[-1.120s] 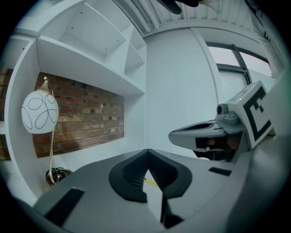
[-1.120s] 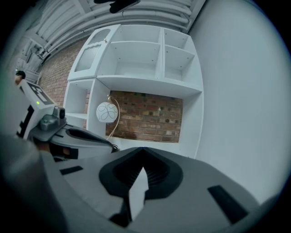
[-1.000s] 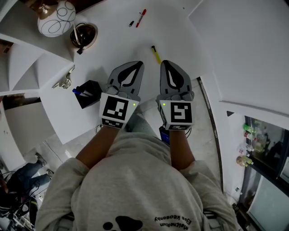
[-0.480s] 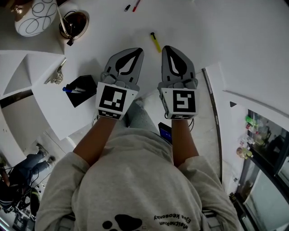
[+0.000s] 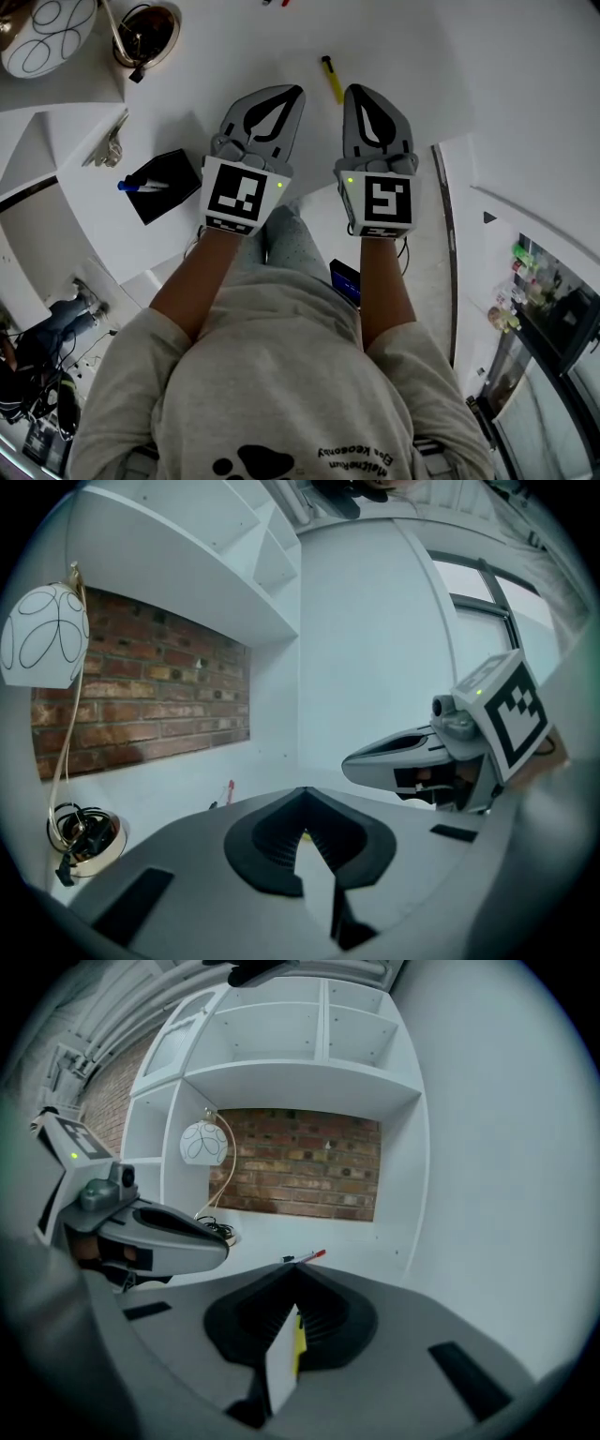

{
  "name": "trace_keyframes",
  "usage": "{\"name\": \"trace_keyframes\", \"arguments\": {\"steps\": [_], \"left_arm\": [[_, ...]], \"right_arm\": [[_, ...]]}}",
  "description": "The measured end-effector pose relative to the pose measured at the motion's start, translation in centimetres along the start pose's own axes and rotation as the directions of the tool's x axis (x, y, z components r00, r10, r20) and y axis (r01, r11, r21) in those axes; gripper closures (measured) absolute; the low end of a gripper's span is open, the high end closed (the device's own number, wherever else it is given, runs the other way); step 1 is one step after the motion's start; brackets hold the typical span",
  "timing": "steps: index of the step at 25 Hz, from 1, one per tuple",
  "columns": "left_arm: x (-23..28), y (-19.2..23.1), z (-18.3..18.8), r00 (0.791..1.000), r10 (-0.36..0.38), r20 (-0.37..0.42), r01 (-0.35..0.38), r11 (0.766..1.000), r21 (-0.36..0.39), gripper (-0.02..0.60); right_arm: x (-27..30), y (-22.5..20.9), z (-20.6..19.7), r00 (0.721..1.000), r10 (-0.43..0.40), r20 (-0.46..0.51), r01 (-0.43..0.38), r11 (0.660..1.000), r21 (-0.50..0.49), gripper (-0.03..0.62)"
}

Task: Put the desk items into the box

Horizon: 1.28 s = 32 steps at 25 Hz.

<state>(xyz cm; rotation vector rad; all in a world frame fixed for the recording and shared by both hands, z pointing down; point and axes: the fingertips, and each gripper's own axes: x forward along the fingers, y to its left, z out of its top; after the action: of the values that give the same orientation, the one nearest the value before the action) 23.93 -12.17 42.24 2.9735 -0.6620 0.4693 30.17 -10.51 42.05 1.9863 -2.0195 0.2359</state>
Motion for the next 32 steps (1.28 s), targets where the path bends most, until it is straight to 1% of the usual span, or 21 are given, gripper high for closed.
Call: {"name": "trace_keyframes", "arguments": {"steps": [3, 7, 11, 13, 16, 22, 26, 28, 30, 32], "left_arm": [[0.7, 0.9, -1.8, 1.0, -0.009, -0.013, 0.009, 1.0, -0.003, 0.577], [1.4, 0.9, -3.2, 0.999, -0.019, -0.029, 0.019, 1.0, -0.003, 0.577], [2.4, 0.9, -4.5, 0.998, -0.018, -0.059, 0.017, 1.0, -0.013, 0.577], [2.7, 1.0, -5.1, 0.997, -0.02, -0.073, 0.019, 1.0, -0.008, 0.577], [3.3, 1.3, -5.7, 0.996, -0.021, -0.084, 0.02, 1.0, -0.015, 0.577], [4.4, 2.2, -5.8, 0.997, -0.019, -0.081, 0.015, 0.999, -0.048, 0.577], [5.1, 2.4, -6.1, 0.996, -0.025, -0.084, 0.021, 0.998, -0.051, 0.577], [5.3, 2.6, -6.2, 0.996, -0.026, -0.086, 0.021, 0.998, -0.052, 0.577], [5.4, 2.7, -6.4, 0.996, -0.027, -0.089, 0.023, 0.998, -0.053, 0.577], [5.5, 2.7, -6.5, 0.995, -0.03, -0.094, 0.025, 0.998, -0.052, 0.577]], "right_arm": [[1.8, 0.2, -1.9, 1.0, 0.001, -0.027, -0.001, 1.0, -0.009, 0.576], [3.2, 0.0, -3.7, 0.998, -0.001, -0.061, 0.001, 1.0, -0.002, 0.576], [4.1, -1.0, -5.5, 0.991, -0.026, -0.133, 0.026, 1.0, -0.003, 0.574], [4.6, -1.1, -6.2, 0.986, -0.016, -0.164, 0.017, 1.0, 0.001, 0.574], [5.6, -0.8, -6.7, 0.984, 0.01, -0.178, -0.009, 1.0, 0.01, 0.574], [7.1, -0.1, -7.8, 0.974, 0.055, -0.219, -0.055, 0.998, 0.01, 0.572], [7.7, 0.0, -9.0, 0.963, 0.067, -0.262, -0.064, 0.998, 0.018, 0.572], [8.1, 0.2, -9.7, 0.953, 0.08, -0.293, -0.075, 0.997, 0.028, 0.552], [8.5, 0.2, -10.3, 0.942, 0.091, -0.324, -0.082, 0.996, 0.041, 0.506], [8.8, 0.1, -10.8, 0.927, 0.093, -0.363, -0.083, 0.996, 0.044, 0.498]]}}
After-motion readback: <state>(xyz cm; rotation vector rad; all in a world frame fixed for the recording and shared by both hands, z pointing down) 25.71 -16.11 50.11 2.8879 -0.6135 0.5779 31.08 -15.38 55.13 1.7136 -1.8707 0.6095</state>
